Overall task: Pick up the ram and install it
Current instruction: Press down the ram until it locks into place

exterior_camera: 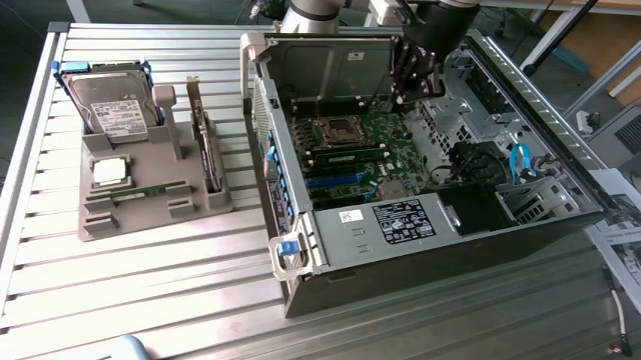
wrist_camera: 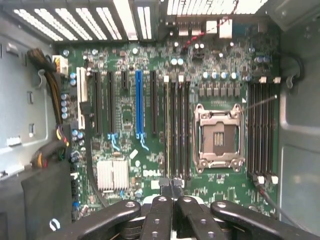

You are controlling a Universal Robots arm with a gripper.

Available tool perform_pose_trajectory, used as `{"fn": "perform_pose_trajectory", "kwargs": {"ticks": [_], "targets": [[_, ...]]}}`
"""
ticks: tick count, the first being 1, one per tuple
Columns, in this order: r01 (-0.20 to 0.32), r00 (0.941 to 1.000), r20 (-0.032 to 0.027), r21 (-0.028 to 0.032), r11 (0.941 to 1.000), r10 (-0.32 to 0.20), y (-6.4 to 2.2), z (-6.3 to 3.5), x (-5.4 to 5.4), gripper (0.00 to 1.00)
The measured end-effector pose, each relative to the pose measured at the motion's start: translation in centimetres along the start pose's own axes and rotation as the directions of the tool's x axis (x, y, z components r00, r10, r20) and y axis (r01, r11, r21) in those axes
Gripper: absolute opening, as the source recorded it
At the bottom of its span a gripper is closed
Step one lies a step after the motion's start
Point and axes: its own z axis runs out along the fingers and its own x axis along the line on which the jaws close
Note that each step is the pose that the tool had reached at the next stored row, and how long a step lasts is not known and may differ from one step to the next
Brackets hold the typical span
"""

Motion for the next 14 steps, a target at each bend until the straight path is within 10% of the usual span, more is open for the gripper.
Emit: {"fn": "perform_pose_trajectory", "kwargs": {"ticks": [6, 14], "targets": [[0.0, 1.0, 0.0001, -0.0016, 1.0, 0.0, -2.12, 0.0, 0.0, 0.11], [0.0, 1.0, 0.0001, -0.0017, 1.0, 0.0, -2.37, 0.06, 0.0, 0.11]]}}
